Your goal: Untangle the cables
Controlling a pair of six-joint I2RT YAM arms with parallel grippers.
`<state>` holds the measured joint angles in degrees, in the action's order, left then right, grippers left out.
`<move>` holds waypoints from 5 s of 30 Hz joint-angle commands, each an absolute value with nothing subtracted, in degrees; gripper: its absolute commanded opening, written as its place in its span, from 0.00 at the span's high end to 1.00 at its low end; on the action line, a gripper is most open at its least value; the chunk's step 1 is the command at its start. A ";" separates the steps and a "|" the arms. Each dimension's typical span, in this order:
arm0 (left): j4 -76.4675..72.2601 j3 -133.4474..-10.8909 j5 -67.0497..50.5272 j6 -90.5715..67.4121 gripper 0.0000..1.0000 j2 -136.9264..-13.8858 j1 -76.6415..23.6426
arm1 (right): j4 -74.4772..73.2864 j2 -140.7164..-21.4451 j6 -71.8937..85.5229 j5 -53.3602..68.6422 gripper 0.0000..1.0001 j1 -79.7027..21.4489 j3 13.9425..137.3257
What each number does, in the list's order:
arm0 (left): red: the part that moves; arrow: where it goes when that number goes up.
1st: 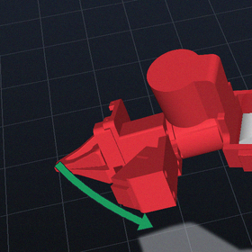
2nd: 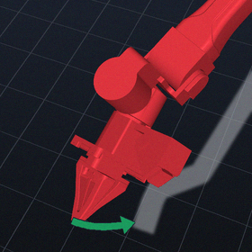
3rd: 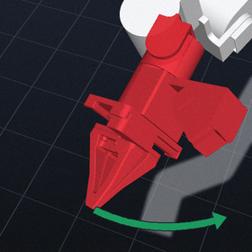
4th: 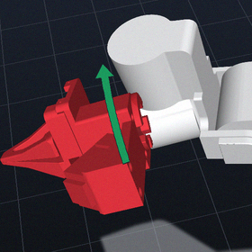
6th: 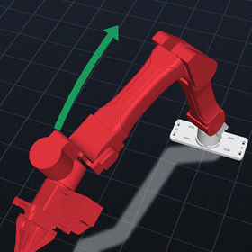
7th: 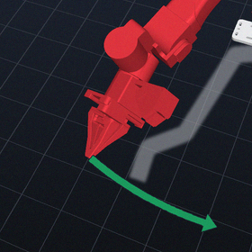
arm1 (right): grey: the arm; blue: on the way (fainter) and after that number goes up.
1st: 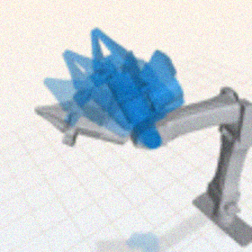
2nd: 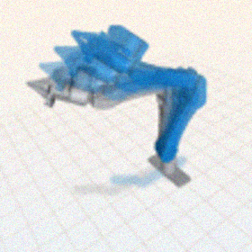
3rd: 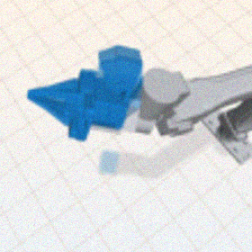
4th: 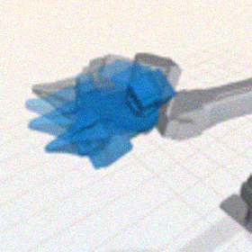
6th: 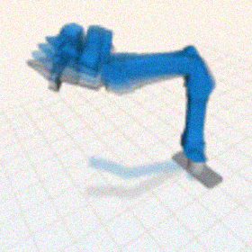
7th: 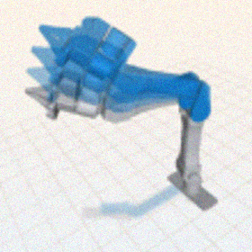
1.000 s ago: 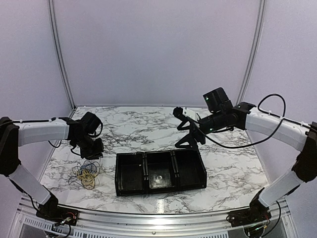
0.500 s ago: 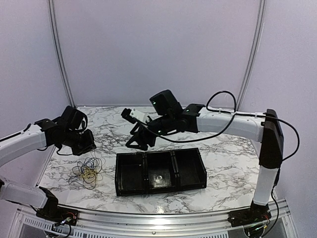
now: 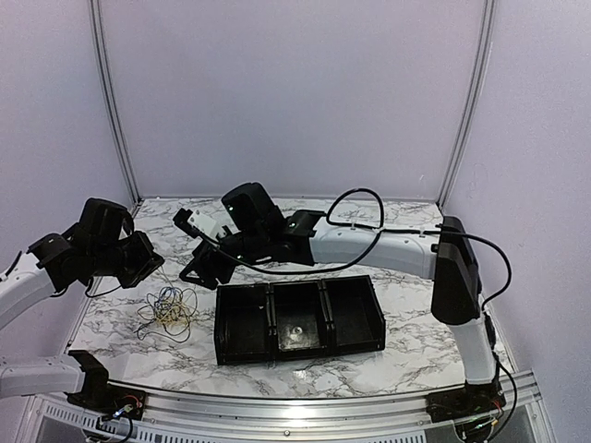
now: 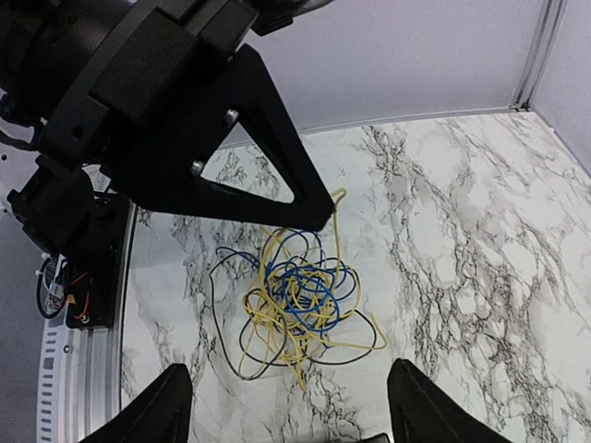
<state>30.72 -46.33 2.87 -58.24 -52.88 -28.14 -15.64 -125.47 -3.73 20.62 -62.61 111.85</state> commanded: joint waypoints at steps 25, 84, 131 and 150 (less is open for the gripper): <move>33.86 -46.64 1.92 -57.23 0.99 -47.64 -28.29 | -5.13 -138.95 -2.95 7.15 1.00 -67.41 126.74; 2.52 -11.05 10.88 -55.90 0.72 -58.65 -28.13 | -2.79 -110.59 -14.27 7.34 1.00 -66.72 141.41; 23.54 -52.28 17.00 -35.81 0.29 -62.80 -28.13 | -23.21 -61.42 -17.96 6.72 1.00 -46.23 71.25; 22.24 -54.00 15.81 -35.70 0.28 -67.86 -28.13 | -27.16 -58.74 -19.07 4.74 1.00 -46.01 67.26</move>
<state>22.26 -52.05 16.19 -36.75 -67.70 -28.14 -26.74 -59.70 -18.48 6.28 -46.57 68.23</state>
